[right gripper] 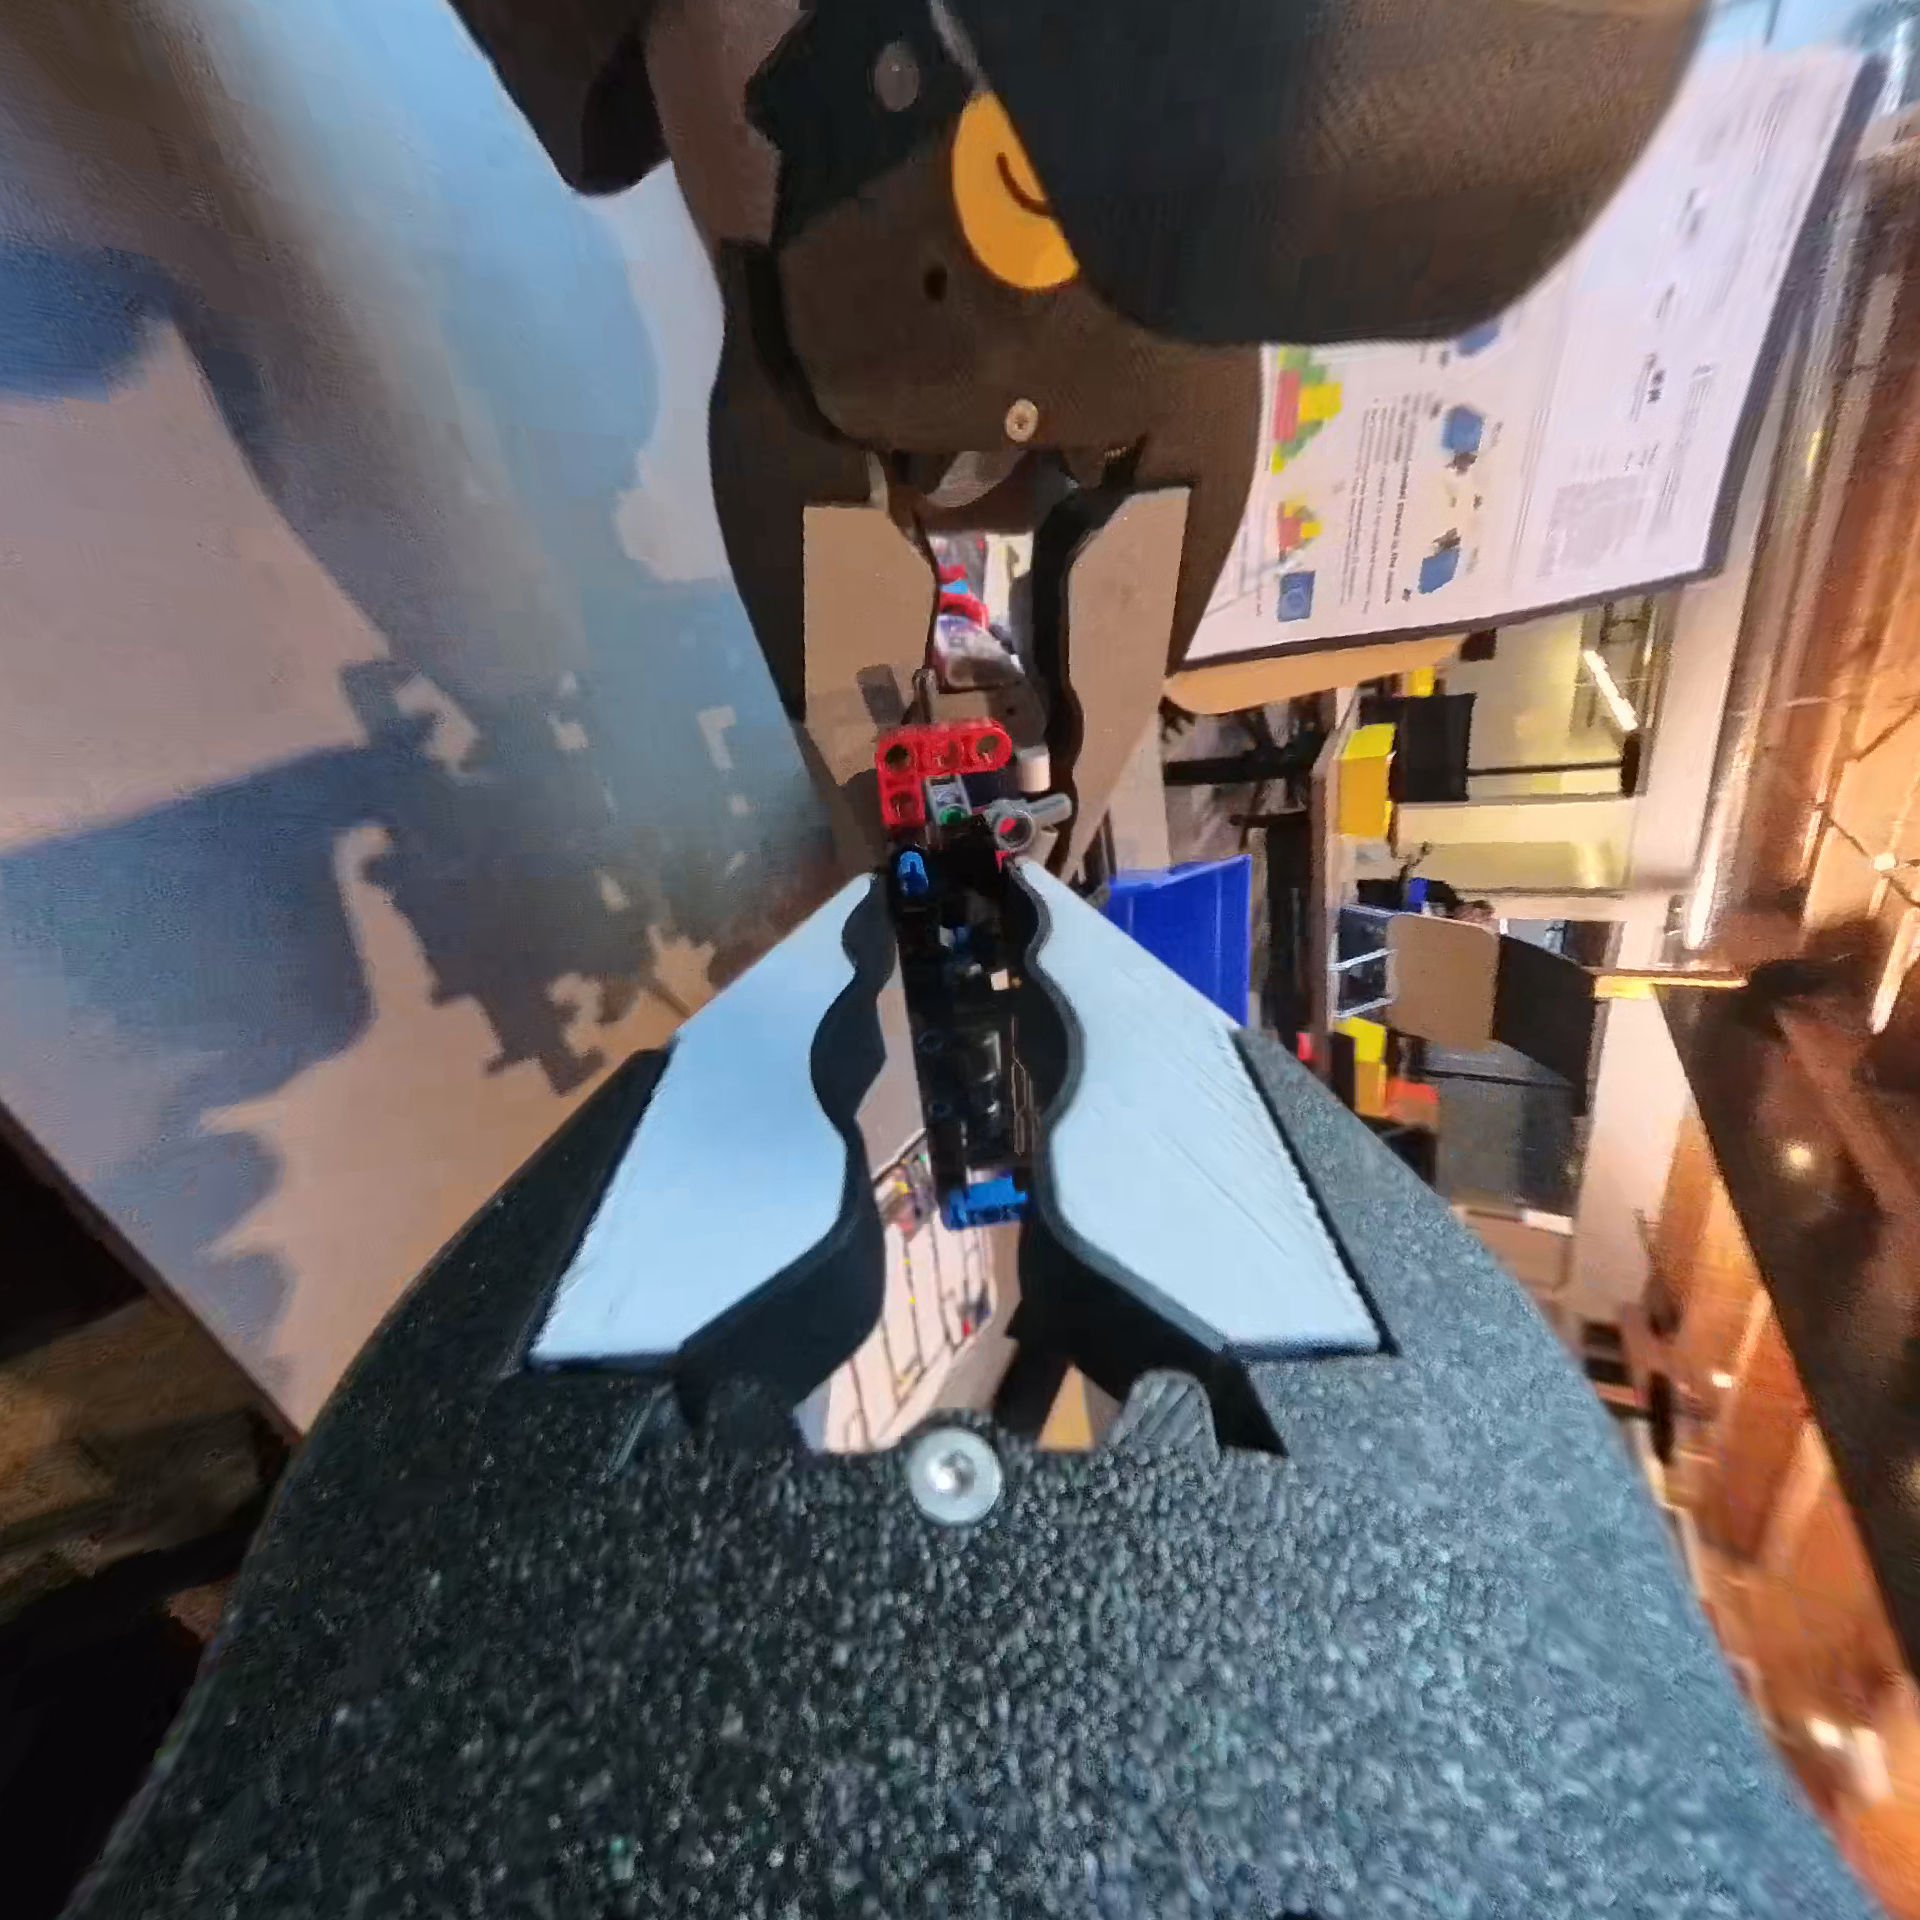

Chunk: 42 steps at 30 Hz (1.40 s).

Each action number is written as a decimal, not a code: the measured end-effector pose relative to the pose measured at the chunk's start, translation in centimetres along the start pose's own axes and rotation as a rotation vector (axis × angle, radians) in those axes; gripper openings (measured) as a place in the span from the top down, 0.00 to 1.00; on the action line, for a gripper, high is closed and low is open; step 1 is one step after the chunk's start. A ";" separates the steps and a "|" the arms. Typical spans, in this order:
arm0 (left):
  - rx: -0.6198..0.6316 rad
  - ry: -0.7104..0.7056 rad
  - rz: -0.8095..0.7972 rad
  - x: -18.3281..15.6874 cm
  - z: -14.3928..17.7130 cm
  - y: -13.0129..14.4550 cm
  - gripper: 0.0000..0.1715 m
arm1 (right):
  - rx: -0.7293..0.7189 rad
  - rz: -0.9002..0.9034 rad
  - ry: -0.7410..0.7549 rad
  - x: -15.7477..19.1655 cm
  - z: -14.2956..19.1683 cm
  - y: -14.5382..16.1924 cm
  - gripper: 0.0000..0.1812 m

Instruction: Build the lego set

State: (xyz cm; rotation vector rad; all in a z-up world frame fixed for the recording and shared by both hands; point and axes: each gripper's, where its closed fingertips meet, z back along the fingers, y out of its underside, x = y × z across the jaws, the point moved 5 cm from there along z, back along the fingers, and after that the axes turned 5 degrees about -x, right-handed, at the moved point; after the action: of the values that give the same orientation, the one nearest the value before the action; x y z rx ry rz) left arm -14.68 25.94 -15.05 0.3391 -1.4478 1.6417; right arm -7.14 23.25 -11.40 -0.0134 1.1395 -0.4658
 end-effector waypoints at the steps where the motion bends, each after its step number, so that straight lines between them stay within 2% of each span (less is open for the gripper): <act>1: 0.003 -0.007 0.003 0.1 0.0 0.0 0.75 | -0.017 -0.056 0.000 -0.1 0.0 0.2 0.89; 5: -0.012 -0.033 0.032 0.5 0.0 -0.1 0.75 | -0.076 -0.179 0.072 -0.1 0.2 0.6 0.89; 11: -0.008 -0.053 -0.021 0.2 -0.3 0.9 0.74 | -0.059 -0.195 0.135 1.3 -0.3 0.7 0.87; 15: -0.050 -0.095 -0.090 -0.8 -0.1 1.2 0.73 | -0.095 -0.115 0.196 3.0 0.6 0.0 0.87; 16: -0.067 -0.104 -0.127 -1.4 0.3 1.4 0.73 | -0.123 -0.136 0.185 3.6 1.2 -0.2 0.83; 18: -0.060 -0.098 -0.217 -3.4 1.0 2.3 0.73 | -0.147 -0.220 0.120 5.2 1.9 0.3 0.86; 22: 0.065 -0.056 -0.501 -8.1 1.7 4.3 0.73 | -0.178 -0.418 -0.075 8.9 2.4 2.2 0.88; 25: 0.052 -0.076 -0.564 -9.6 2.0 4.7 0.73 | -0.199 -0.572 -0.194 10.3 2.1 3.5 0.87; 27: 0.070 -0.049 -0.564 -9.7 2.5 4.7 0.73 | -0.206 -0.681 -0.295 11.0 1.7 4.1 0.82; 32: 0.106 -0.023 -0.610 -10.0 3.7 4.8 0.73 | -0.263 -0.843 -0.388 11.1 0.8 4.2 0.87; 35: 0.101 0.017 -0.671 -10.2 4.2 4.8 0.73 | -0.223 -0.834 -0.371 11.1 0.2 4.6 0.68; 37: 0.099 0.061 -0.619 -10.1 4.2 4.6 0.72 | -0.228 -0.816 -0.357 11.0 0.4 4.7 0.67; 39: 0.095 0.096 -0.522 -9.6 4.0 4.3 0.68 | -0.238 -0.815 -0.342 10.9 0.7 5.1 0.68; 42: 0.084 0.096 -0.425 -8.8 3.7 3.9 0.66 | -0.200 -0.832 -0.363 11.4 0.2 6.4 0.68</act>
State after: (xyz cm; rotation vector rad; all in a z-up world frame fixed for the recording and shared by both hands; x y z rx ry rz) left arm -13.88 19.11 -22.74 0.5655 -1.1432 1.3536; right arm -0.93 24.82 -22.80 -0.7405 0.7769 -1.0329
